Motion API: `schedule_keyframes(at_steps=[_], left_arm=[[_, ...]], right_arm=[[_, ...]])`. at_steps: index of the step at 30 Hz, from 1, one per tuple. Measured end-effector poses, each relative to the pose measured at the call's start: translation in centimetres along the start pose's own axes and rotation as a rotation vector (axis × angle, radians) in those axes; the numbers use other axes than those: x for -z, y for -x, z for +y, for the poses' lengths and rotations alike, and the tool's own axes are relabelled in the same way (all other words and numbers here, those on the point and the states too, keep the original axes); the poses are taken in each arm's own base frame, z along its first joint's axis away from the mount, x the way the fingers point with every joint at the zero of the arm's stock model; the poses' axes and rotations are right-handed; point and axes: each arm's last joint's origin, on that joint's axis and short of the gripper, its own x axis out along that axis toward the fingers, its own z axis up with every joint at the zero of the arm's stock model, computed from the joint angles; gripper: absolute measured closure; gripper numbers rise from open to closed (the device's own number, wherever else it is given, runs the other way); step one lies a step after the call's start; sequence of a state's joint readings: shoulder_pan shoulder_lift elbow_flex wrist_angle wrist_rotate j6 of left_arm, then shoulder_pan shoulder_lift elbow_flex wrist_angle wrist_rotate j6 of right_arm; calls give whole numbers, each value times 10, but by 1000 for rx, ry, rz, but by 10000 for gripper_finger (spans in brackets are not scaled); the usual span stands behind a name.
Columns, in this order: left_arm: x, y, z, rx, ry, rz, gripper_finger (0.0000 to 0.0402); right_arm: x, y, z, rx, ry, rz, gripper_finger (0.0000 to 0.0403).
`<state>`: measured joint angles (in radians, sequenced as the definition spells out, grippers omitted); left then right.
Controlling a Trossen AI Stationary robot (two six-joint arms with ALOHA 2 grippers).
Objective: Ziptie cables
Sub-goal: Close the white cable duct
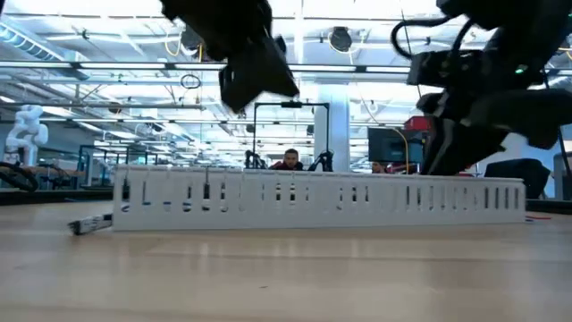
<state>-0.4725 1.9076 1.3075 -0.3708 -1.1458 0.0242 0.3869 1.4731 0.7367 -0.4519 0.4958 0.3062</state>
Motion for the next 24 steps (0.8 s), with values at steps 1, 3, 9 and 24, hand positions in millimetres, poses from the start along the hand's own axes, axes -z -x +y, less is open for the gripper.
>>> schedule_keyframes(at_steps=[1, 3, 9, 24], left_arm=[[0, 3, 8, -19, 19, 6, 256], [2, 13, 22, -26, 69, 11, 256], [2, 40, 38, -5, 309, -18, 256], [20, 113, 13, -82, 612, -243, 256]], right_arm=[[2, 3, 2, 12, 4, -5, 323], [4, 12, 4, 49, 10, -25, 323], [13, 56, 0, 168, -42, -54, 323], [90, 53, 17, 236, -378, 113, 323]])
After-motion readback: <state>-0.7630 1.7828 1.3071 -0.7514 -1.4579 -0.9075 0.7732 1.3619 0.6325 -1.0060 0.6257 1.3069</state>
